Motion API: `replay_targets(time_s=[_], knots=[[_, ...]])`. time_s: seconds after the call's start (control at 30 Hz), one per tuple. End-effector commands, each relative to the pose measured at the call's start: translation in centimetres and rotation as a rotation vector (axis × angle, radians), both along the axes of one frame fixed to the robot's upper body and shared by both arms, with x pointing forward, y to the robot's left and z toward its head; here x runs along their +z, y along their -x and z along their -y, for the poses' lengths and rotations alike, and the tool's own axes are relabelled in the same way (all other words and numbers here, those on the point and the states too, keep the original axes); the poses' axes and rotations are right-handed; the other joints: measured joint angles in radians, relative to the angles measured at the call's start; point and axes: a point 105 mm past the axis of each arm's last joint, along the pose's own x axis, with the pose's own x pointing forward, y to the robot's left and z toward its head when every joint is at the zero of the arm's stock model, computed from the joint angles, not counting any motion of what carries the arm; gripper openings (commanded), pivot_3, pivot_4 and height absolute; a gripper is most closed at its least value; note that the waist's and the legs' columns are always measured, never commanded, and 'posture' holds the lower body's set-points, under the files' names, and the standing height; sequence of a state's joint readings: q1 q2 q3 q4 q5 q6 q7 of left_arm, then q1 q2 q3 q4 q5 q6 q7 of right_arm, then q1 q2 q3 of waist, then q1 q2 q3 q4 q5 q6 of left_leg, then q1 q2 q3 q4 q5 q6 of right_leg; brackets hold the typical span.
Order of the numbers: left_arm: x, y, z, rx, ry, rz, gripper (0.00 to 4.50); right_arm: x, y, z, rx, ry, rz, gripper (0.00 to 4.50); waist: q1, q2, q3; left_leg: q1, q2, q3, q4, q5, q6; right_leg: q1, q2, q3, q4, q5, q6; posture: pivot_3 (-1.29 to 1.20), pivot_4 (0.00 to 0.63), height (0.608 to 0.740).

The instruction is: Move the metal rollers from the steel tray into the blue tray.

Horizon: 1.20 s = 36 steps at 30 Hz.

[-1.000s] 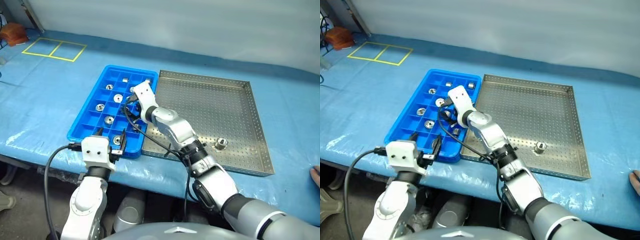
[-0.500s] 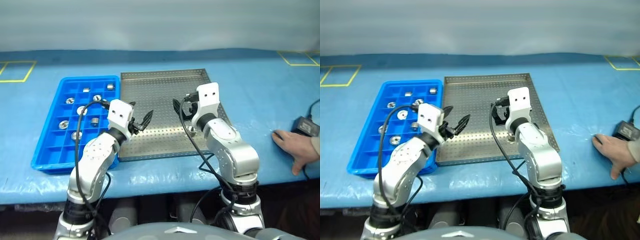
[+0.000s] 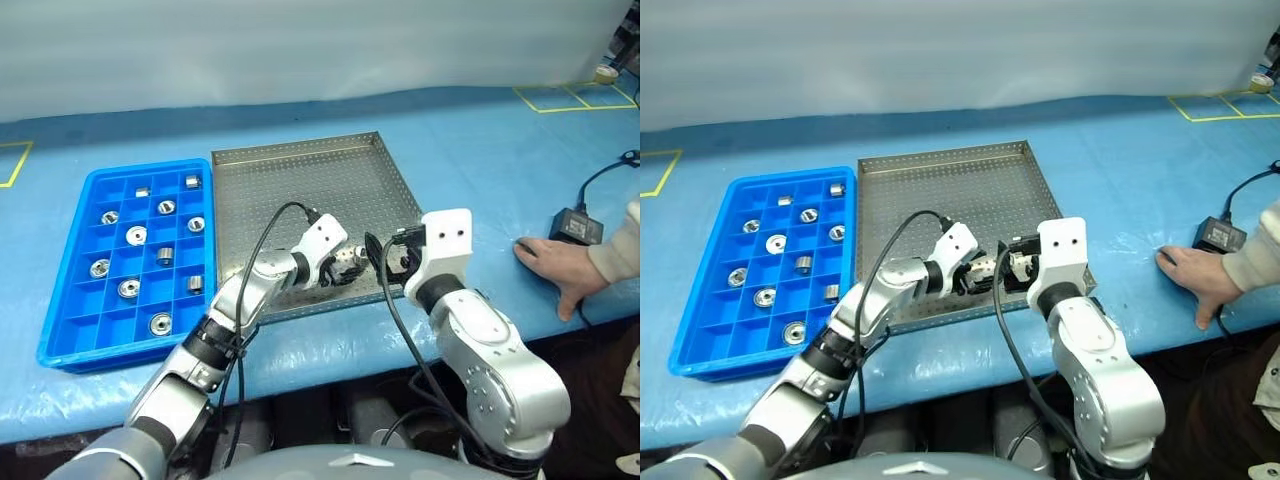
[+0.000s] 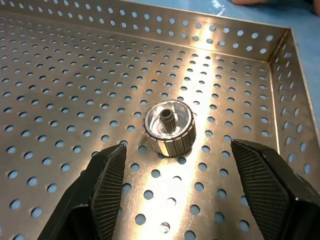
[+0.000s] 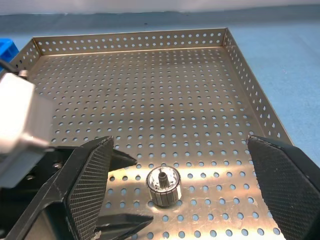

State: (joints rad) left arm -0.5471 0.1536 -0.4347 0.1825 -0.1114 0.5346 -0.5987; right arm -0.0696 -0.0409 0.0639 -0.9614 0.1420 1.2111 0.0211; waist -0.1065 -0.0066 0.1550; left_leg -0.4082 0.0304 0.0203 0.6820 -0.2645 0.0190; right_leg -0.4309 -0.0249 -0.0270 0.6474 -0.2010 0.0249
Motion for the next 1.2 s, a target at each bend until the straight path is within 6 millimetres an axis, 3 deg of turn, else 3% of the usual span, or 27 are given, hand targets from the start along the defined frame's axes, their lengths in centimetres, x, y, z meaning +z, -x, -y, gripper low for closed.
replay_targets(time_s=[0.03,0.27,0.47,0.63,0.77,0.87,0.97,1.07,1.2], knots=[[0.5,-0.8,1.5,-0.029,0.005,0.053,3.65,0.5,1.1,-0.6,0.044,0.002,0.022,4.48,-0.01,0.0,0.0,0.0,0.0,0.0,0.0,0.0,0.0,0.0,0.0,0.0,0.0,0.0,0.0,-0.29,0.15,0.74],[-0.7,-2.0,2.5,-0.019,-0.054,0.045,3.65,-0.6,1.5,-0.8,0.044,0.011,-0.024,4.48,-0.047,0.0,0.0,0.0,-0.001,0.002,0.0,-0.001,0.002,0.0,0.0,0.002,-0.001,0.001,0.002,-0.31,0.15,0.74],[-1.7,-2.1,1.5,-0.014,-0.103,0.019,1.77,-1.7,2.0,-1.3,0.078,0.027,-0.078,4.5,-0.074,0.0,0.0,0.0,-0.001,0.002,0.0,-0.001,0.002,0.0,-0.001,0.004,-0.001,0.001,0.003,-0.31,0.15,0.74],[-1.3,-2.3,0.6,0.016,-0.073,0.02,1.72,-3.5,2.5,-1.2,0.105,0.065,-0.156,4.5,-0.079,-0.001,0.0,0.001,-0.001,0.002,0.0,-0.001,0.002,0.001,-0.001,0.006,-0.001,0.001,0.003,-0.28,0.15,0.74],[0.9,-2.9,-0.2,0.087,0.049,0.031,1.72,-4.2,2.5,-1.5,0.127,0.066,-0.19,4.5,-0.081,-0.001,0.0,0.003,0.0,0.004,0.0,-0.001,0.002,0.001,0.0,0.009,-0.001,0.002,0.003,-0.23,0.15,0.74],[4.4,-3.7,-1.8,0.192,0.172,0.109,1.72,-4.3,2.3,-2.0,0.162,0.071,-0.195,4.5,-0.073,-0.001,0.0,0.003,0.0,0.005,0.0,-0.001,0.002,0.0,0.0,0.01,0.0,0.002,0.004,-0.18,0.15,0.74],[8.9,-3.8,-4.4,0.32,0.317,0.216,1.72,-4.1,1.7,-2.6,0.197,0.067,-0.185,4.5,-0.059,-0.002,0.001,0.003,0.002,0.006,0.0,-0.001,0.002,0.0,0.0,0.011,0.001,0.002,0.004,-0.12,0.15,0.74],[12.3,-2.7,-7.3,0.446,0.445,0.296,1.72,-3.8,1.1,-3.3,0.24,0.064,-0.175,4.5,-0.027,-0.002,0.001,0.004,0.005,0.008,-0.001,-0.001,0.003,0.0,0.0,0.013,0.0,0.003,0.005,-0.06,0.15,0.74],[13.2,-0.7,-12.0,0.673,0.462,0.389,1.72,-3.6,0.4,-4.7,0.326,0.069,-0.169,4.5,0.027,-0.003,0.001,0.005,0.005,0.011,-0.002,-0.002,0.004,0.001,0.0,0.014,-0.001,0.003,0.005,0.05,0.15,0.74]])
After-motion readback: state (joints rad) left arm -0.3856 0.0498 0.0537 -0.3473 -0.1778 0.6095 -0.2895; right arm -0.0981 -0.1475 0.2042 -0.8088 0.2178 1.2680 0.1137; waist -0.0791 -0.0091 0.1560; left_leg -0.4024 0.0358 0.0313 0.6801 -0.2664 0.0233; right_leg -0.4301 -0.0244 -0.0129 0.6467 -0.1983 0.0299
